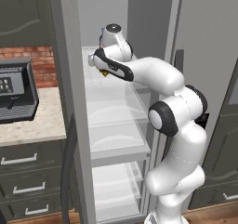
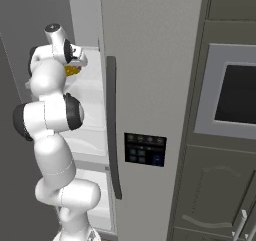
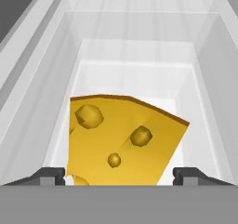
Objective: Pick the cheese from the fridge and the cheese grater from the cabinet and place them next to the salad bowl.
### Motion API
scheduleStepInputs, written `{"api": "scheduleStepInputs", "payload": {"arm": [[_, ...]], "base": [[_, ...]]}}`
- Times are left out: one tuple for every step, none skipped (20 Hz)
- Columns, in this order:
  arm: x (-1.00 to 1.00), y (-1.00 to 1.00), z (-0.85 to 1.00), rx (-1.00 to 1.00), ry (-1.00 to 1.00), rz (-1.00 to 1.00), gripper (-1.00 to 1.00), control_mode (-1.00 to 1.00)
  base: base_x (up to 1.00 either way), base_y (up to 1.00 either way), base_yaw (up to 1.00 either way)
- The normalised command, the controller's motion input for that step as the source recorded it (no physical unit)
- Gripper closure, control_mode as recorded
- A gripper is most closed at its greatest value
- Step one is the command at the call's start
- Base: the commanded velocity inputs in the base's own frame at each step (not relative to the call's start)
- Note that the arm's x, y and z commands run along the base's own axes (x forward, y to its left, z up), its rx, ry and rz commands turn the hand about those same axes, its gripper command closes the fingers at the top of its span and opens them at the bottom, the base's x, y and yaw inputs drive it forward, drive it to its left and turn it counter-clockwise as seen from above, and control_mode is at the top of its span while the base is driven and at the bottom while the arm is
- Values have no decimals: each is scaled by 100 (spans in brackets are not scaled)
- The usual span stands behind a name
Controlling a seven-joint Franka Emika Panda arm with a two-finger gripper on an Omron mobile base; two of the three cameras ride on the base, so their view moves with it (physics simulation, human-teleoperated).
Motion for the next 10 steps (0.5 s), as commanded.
{"api": "scheduleStepInputs", "payload": {"arm": [[0, 0, 0, 0, 0, 0, 100, -100], [0, 0, 0, 0, 0, 0, 100, -100], [0, 0, 0, 0, 0, 0, 100, -100], [0, 0, 0, 0, 0, 0, 100, -100], [0, 0, 0, 0, 0, 0, 100, -100], [0, 0, 0, 0, 0, 0, 100, -100], [0, 0, 0, 0, 0, 0, 100, -100], [0, 0, 0, 0, 0, 0, 100, -100], [0, 0, 0, 0, 0, 0, 100, -100], [0, 0, 0, 0, 0, 0, 100, -100]], "base": [[0, 0, 0], [0, 0, 0], [0, 0, 0], [0, 0, 0], [0, 0, 0], [0, 0, 0], [0, 0, 0], [0, 0, 0], [0, 0, 0], [0, 0, 0]]}}
